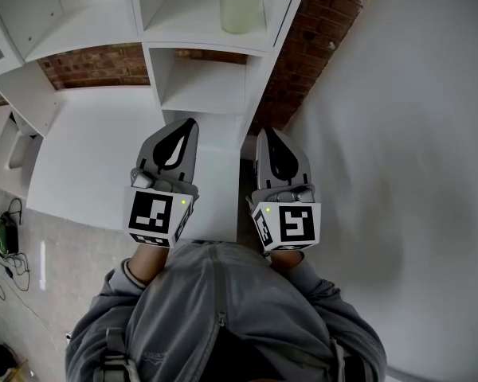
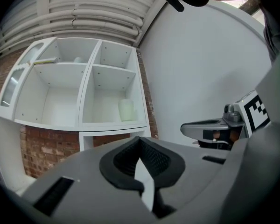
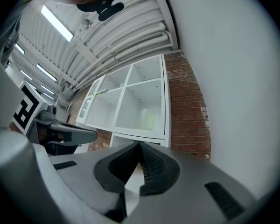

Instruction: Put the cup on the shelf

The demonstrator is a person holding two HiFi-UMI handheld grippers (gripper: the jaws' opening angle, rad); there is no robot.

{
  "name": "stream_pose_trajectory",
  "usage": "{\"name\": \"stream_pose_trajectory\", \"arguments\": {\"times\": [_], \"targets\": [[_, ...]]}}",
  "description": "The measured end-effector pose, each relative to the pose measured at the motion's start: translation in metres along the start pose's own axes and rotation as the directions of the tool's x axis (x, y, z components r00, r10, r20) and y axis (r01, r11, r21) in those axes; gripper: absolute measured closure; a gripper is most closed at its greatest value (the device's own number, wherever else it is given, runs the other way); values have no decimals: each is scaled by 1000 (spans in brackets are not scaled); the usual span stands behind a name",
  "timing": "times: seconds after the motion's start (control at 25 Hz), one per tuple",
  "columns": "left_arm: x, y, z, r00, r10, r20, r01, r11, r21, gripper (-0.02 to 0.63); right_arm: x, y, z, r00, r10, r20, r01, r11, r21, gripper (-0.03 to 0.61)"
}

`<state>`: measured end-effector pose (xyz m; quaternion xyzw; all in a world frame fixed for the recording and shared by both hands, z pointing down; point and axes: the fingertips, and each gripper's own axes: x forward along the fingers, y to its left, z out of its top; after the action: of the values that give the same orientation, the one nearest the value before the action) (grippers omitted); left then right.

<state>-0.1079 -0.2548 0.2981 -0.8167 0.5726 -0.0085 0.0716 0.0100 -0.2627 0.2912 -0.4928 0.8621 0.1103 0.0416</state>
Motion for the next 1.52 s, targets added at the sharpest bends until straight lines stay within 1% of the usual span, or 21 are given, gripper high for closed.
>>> {"name": "stream_pose_trajectory", "arguments": {"times": [0.16, 0.4, 0.64, 0.8, 1.2, 1.52], "targets": [[-3, -8, -14, 1000, 3, -18, -4, 1000, -2, 607, -5, 3, -16, 1000, 6, -27, -6, 1000, -3, 552], [-7, -12, -30, 999, 14, -39, -14, 1000, 5, 607, -5, 18, -31, 998, 44, -44, -45, 999, -6, 552], [-6, -14, -37, 999, 17, -48, -17, 1000, -1, 607, -5, 22, -40, 996, 64, -65, -65, 998, -7, 552], [-3, -16, -39, 999, 9, -43, -9, 1000, -3, 607, -2, 21, -43, 995, 71, -66, -71, 997, -5, 552], [0, -10, -47, 998, 1, -65, -1, 1000, -1, 607, 8, 19, -48, 994, 85, -71, -84, 996, 22, 552], [7, -8, -45, 998, -6, -56, 6, 1000, 2, 607, 19, 18, -40, 995, 92, -38, -91, 996, 20, 552]]}}
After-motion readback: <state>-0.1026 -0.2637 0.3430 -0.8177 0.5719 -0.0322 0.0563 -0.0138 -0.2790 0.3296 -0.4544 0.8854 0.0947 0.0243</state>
